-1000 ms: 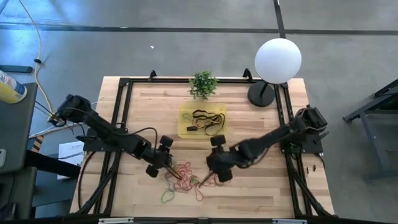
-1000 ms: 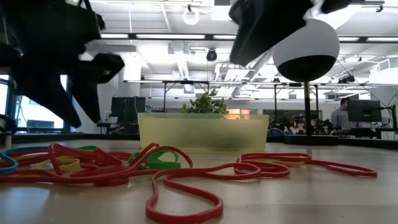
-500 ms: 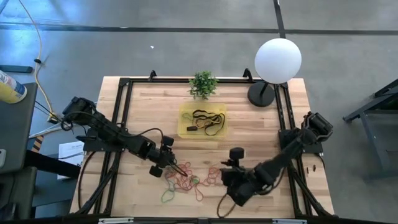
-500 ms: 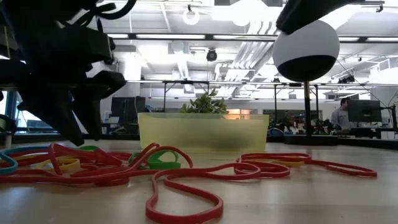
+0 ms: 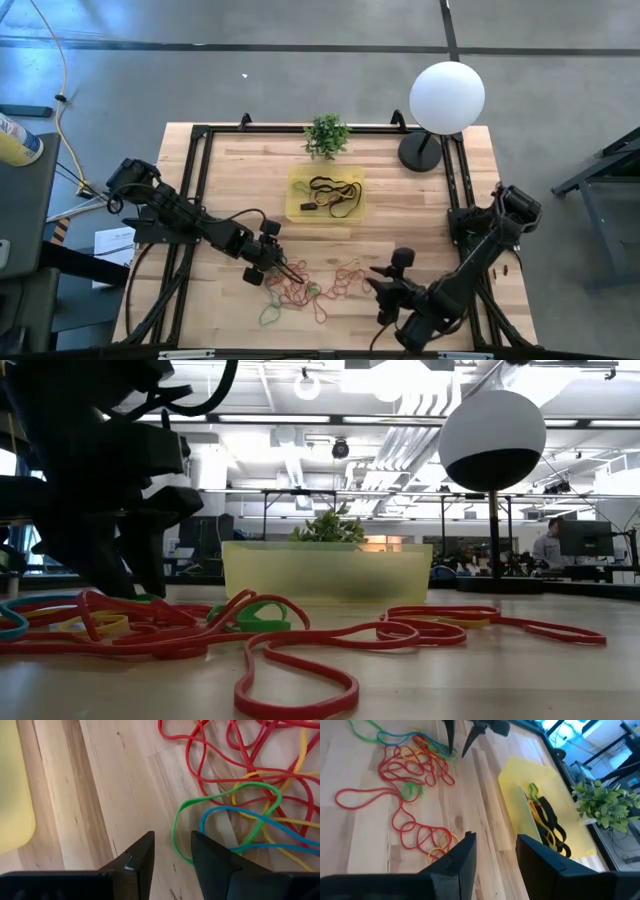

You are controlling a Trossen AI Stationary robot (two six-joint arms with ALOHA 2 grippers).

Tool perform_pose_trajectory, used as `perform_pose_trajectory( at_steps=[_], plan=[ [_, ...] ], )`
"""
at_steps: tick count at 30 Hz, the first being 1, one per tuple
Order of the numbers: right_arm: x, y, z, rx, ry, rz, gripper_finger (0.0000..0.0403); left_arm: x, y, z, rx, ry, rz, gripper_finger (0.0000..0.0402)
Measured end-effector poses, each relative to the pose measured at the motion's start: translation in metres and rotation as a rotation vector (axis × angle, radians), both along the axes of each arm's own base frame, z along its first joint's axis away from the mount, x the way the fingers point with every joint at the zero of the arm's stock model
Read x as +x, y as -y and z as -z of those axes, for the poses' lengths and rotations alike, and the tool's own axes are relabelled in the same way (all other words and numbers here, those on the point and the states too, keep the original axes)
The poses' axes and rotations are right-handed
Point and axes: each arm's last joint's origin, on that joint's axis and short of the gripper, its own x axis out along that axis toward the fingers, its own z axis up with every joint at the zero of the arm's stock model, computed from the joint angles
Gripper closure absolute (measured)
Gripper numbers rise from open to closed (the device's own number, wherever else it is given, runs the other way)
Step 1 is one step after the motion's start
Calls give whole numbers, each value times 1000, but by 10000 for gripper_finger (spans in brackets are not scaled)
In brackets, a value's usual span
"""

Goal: Pick and place rubber bands into bin
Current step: Put the green rubber band into the yellow bin

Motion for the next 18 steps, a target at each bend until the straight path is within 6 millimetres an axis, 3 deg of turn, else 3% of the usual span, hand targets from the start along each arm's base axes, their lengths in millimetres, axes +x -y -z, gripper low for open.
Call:
perform_pose_trajectory(
  at_steps=[10,18],
  plan=[
    [-5,-5,-1,-11,32,-8,274,0,0,3,9,-10,6,393],
    [-5,-5,-1,-12,29,-8,274,3,0,2,53,-2,-4,399]
  ],
)
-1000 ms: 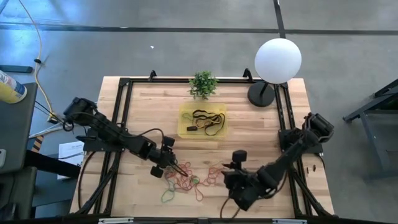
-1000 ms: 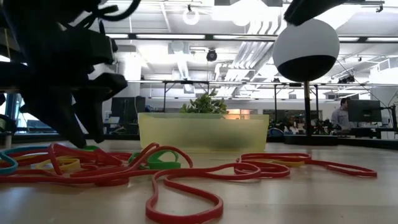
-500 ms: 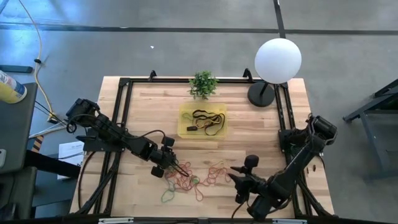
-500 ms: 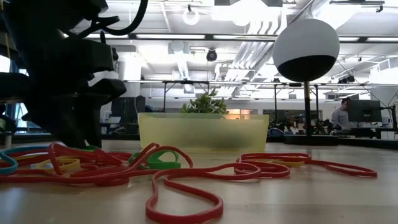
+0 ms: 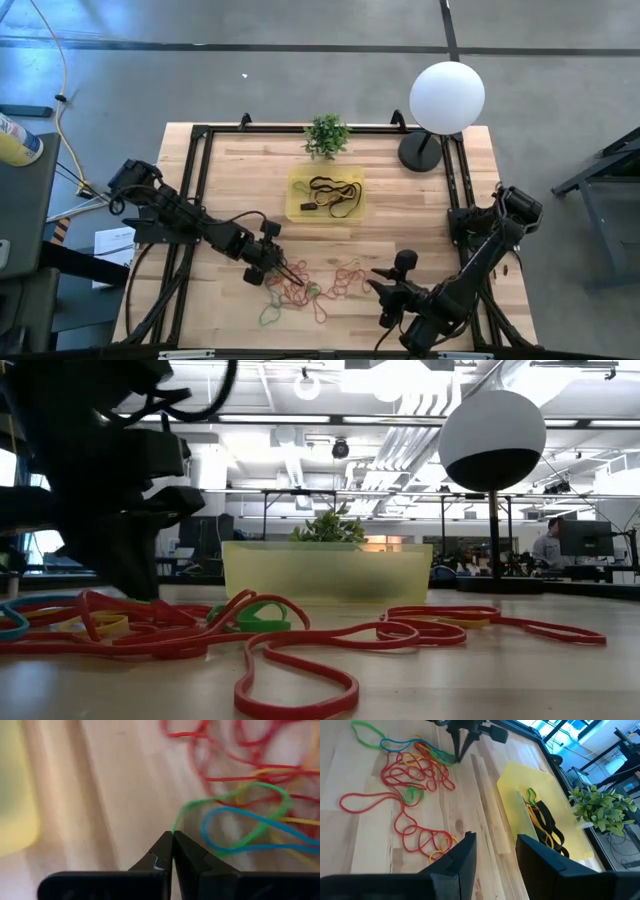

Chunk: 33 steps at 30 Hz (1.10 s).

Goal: Pick and place rubber bands into bin
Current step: Put the green rubber band into the yellow bin

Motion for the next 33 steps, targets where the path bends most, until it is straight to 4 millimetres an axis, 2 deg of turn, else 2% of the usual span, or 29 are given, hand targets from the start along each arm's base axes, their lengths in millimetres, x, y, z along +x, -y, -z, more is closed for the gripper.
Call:
perform_pose_trajectory(
  at_steps=[12,24,27,33],
  plan=[
    [0,0,0,2,-1,4,275,23,5,-27,80,70,90,401],
    [0,0,0,3,-1,5,275,48,9,-73,274,118,164,401],
    [0,0,0,2,-1,4,275,56,1,-86,339,128,161,401],
    [0,0,1,3,-1,5,275,69,-30,-102,411,118,148,402]
  ],
)
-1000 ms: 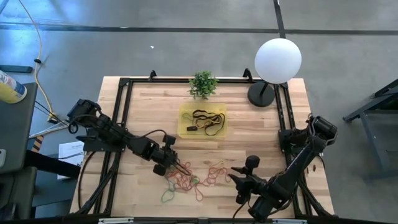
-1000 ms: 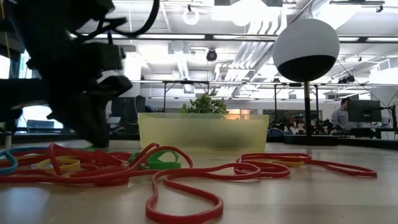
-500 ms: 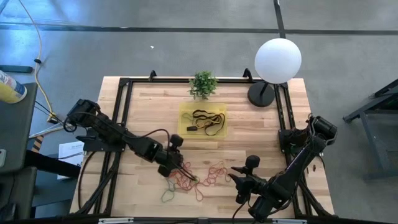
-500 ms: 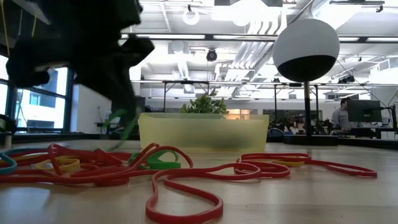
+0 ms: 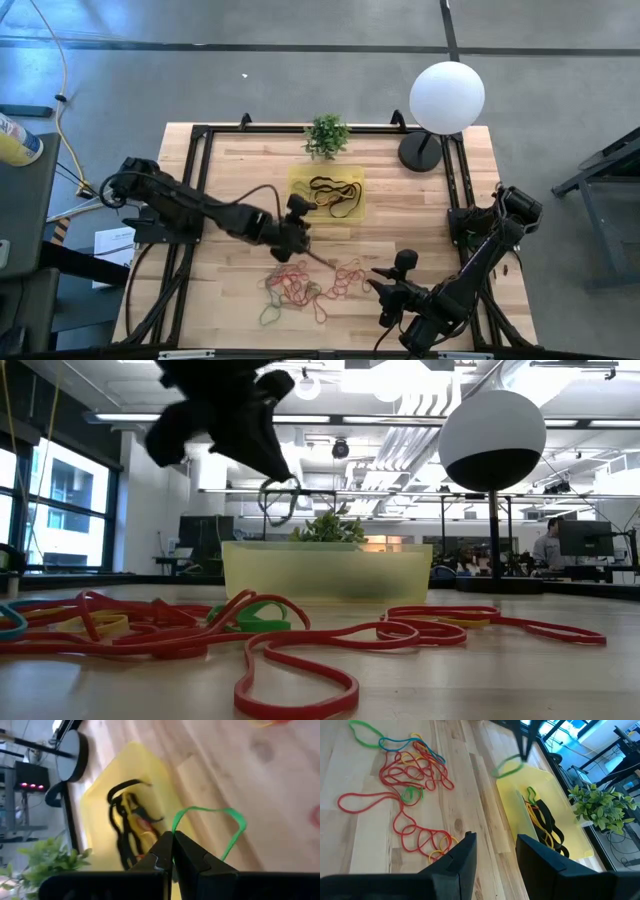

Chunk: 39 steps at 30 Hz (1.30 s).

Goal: Pick and place rubber bands into bin
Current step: Put the green rubber band into the yellow bin

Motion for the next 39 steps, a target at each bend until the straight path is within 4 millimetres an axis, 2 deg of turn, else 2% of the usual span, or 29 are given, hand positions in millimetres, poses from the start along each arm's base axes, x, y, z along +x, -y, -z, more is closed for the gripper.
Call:
perform_pose_trajectory(
  at_steps=[3,8,15,19,25,33,39],
  plan=[
    [0,0,0,0,0,0,275,3,-23,-1,2,-21,-14,402],
    [0,0,0,2,2,0,275,3,-75,0,-50,-55,-50,402],
    [1,-1,0,10,8,0,275,-8,-138,0,-144,-41,-99,402],
    [1,-1,0,10,9,0,275,-15,-165,7,-202,-45,-126,402],
    [2,0,0,9,10,4,275,-18,-181,25,-267,-64,-111,401],
    [2,0,0,7,13,5,275,-11,-184,41,-271,-91,-117,399],
    [3,1,0,11,18,9,275,-8,-185,41,-261,-65,-115,357]
  ],
)
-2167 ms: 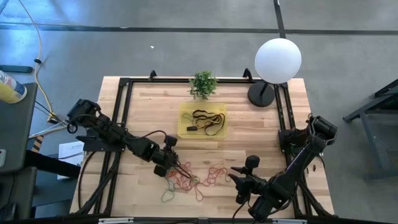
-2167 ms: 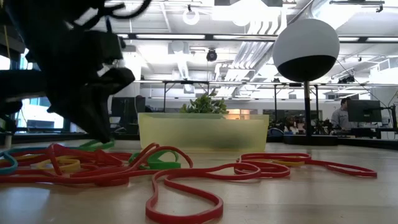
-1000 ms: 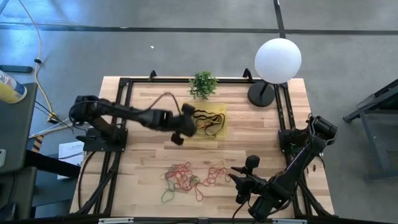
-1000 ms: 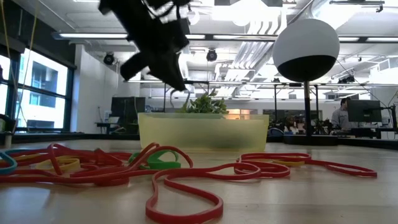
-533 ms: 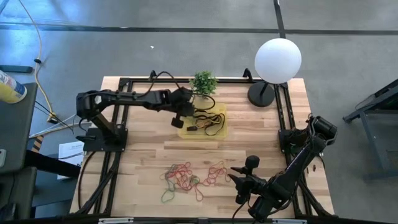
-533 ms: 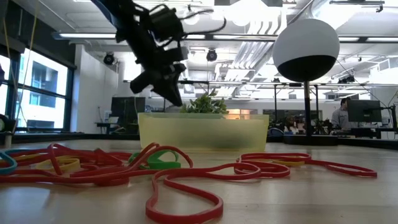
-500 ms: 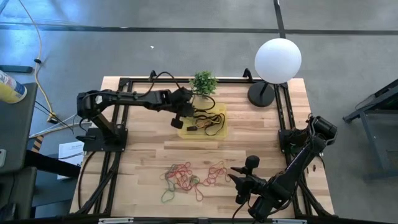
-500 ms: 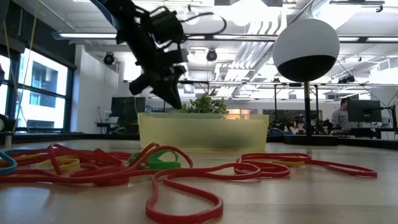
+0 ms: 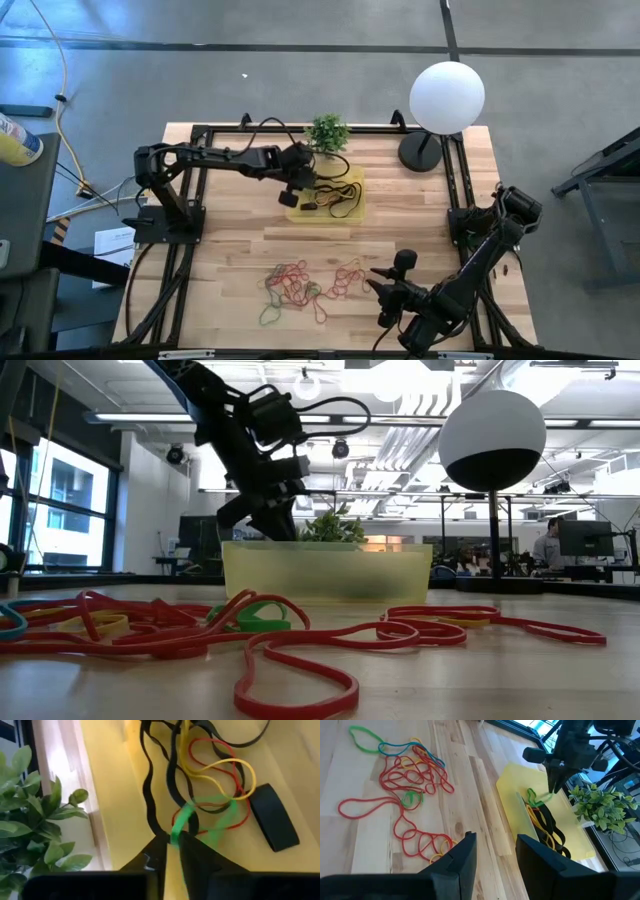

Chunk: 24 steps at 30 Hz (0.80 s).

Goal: Pick and place rubber bands into bin
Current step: Put the green rubber band into the yellow bin, then put the red rubber band into the yellow bin

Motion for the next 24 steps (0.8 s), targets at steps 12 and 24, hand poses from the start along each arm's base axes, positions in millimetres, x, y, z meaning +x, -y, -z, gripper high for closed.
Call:
perform_pose_trajectory(
  at_steps=[12,24],
  plan=[
    [2,2,3,10,8,17,275,-1,3,-7,-49,43,45,258],
    [8,42,97,318,-61,52,275,-21,76,-56,-147,28,261,268]
  ],
)
